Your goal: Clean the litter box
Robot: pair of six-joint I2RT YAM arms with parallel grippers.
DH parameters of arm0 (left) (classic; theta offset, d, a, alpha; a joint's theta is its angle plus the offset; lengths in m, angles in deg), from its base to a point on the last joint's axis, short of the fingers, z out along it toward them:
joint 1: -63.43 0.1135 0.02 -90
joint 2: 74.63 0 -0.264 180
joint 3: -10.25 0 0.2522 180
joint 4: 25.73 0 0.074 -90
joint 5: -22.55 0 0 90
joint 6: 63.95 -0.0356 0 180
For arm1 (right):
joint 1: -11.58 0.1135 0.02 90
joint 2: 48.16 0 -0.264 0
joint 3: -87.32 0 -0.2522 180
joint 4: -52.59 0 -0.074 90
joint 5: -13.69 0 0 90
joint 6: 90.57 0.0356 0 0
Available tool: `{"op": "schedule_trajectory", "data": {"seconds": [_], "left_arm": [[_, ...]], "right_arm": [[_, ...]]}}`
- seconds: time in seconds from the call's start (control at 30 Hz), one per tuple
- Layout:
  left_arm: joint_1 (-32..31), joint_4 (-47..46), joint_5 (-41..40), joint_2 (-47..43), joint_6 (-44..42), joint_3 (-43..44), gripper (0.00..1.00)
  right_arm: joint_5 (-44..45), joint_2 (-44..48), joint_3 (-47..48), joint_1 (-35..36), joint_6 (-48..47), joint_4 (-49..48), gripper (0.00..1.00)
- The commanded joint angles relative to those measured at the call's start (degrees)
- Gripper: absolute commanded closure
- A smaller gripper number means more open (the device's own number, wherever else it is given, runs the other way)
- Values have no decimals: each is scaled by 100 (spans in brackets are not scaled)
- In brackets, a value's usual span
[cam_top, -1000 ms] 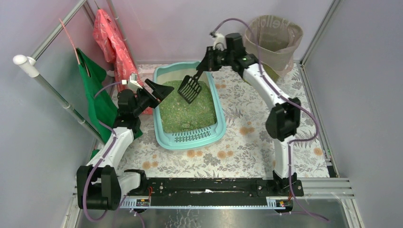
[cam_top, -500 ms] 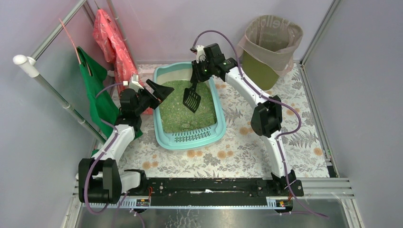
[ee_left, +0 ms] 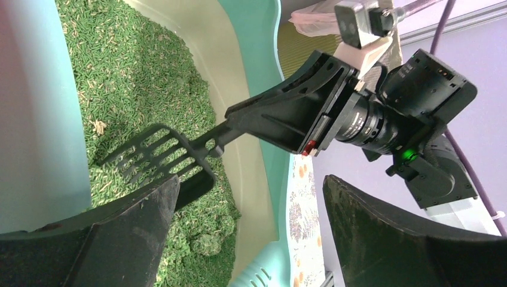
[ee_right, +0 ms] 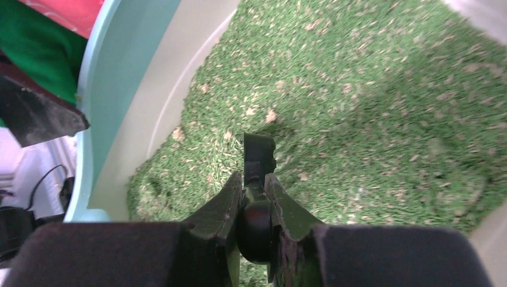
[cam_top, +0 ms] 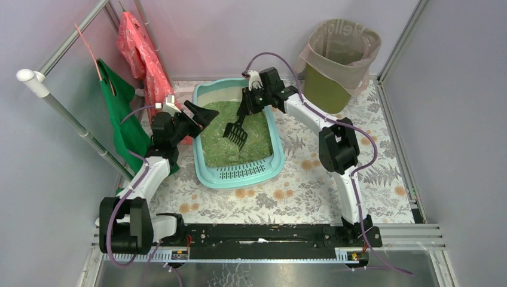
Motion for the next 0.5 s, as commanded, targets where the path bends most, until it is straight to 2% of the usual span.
{"op": "schedule_trajectory", "data": {"seconds": [0.0,0.47], "left_arm": [[50,-389,63,4,21,-61,2],[52,-421,77,137,58,-123,2]], "right_arm": [[-809,231,-621,200,338,25,100],[-1930,199,-1074,709,868,-289,100]]}}
